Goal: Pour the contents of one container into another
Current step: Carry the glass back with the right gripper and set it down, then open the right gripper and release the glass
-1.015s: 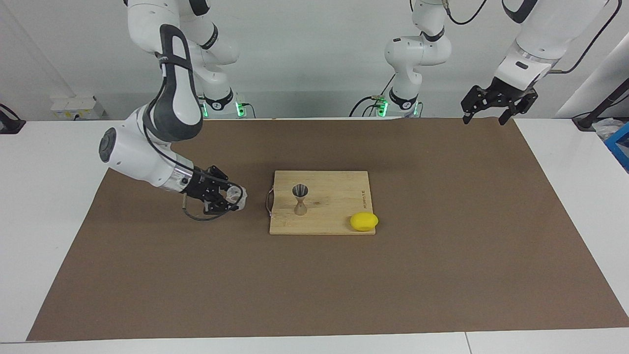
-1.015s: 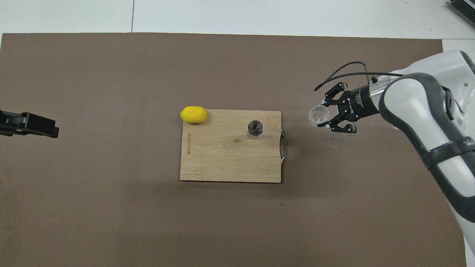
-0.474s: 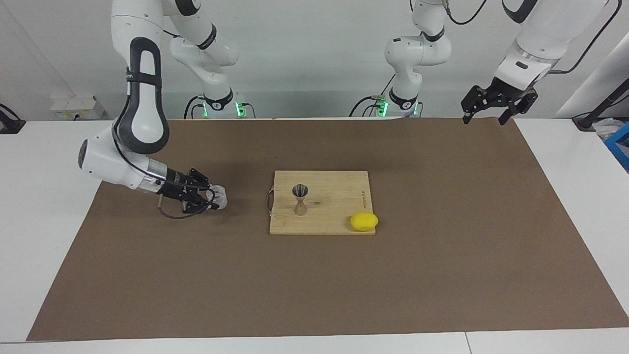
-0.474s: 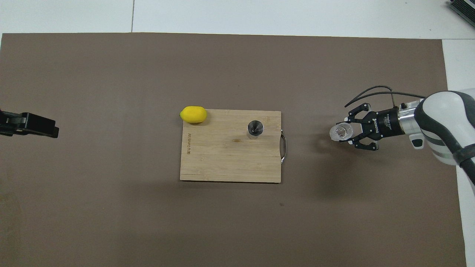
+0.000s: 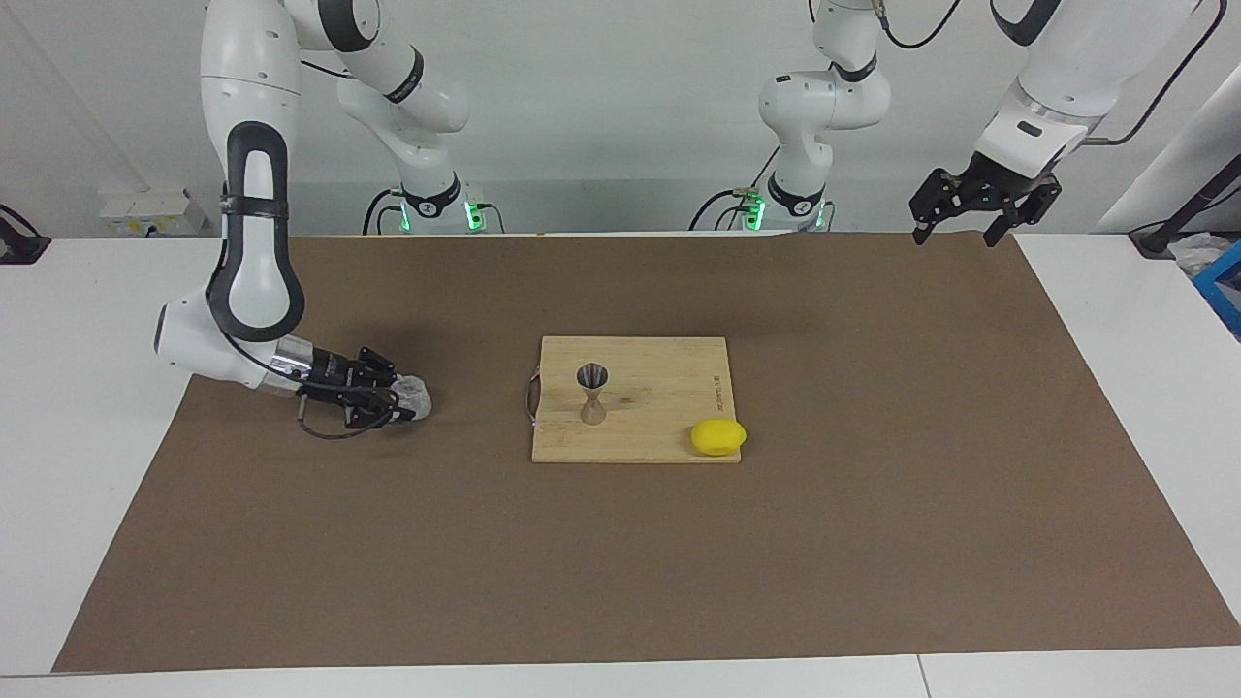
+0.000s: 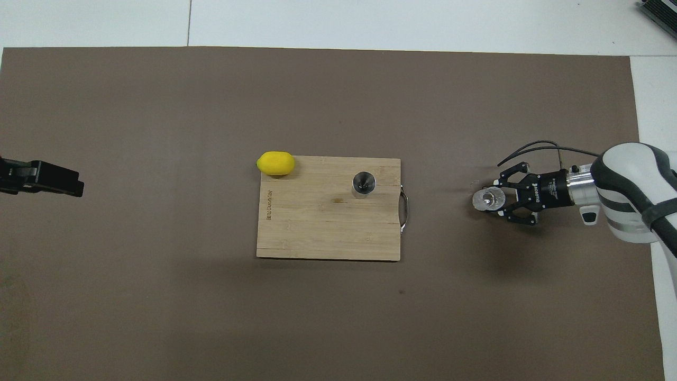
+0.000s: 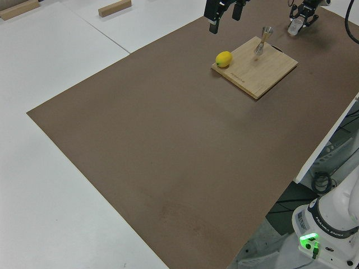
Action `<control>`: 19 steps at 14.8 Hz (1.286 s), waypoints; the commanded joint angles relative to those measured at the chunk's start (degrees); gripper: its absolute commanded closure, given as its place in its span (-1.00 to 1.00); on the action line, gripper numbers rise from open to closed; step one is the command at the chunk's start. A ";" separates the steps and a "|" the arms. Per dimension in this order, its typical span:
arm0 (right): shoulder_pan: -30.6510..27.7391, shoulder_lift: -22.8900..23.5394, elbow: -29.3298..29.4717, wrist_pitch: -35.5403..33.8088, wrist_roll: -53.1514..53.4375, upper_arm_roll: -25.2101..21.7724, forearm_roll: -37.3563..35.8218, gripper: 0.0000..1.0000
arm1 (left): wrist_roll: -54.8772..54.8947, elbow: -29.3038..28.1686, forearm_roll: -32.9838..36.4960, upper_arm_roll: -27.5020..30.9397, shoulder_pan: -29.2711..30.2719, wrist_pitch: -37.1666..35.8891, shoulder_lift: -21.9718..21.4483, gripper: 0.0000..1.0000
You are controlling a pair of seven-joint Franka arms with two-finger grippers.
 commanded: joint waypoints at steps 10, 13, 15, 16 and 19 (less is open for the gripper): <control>-0.44 -7.15 -2.72 3.00 0.75 -0.15 -0.34 -0.95 | -0.55 -0.60 0.24 0.20 -0.13 -0.57 -0.55 -1.00; -0.52 -12.33 -2.63 2.74 1.28 -0.24 -6.13 -0.99 | -0.55 -0.51 0.24 0.20 -0.13 -0.57 -0.55 -1.00; 0.00 -15.24 -2.02 2.39 0.76 -0.15 -11.05 -0.99 | -0.55 -0.51 0.24 0.20 -0.13 -0.57 -0.55 -1.00; 0.35 -16.73 -1.67 2.47 0.58 0.02 -14.30 -0.99 | -0.55 -0.51 0.24 0.20 -0.13 -0.57 -0.55 -1.00; 5.35 -19.55 -0.70 2.56 0.23 0.46 -27.91 -0.99 | -0.55 -0.60 0.24 0.20 -0.13 -0.57 -0.55 -1.00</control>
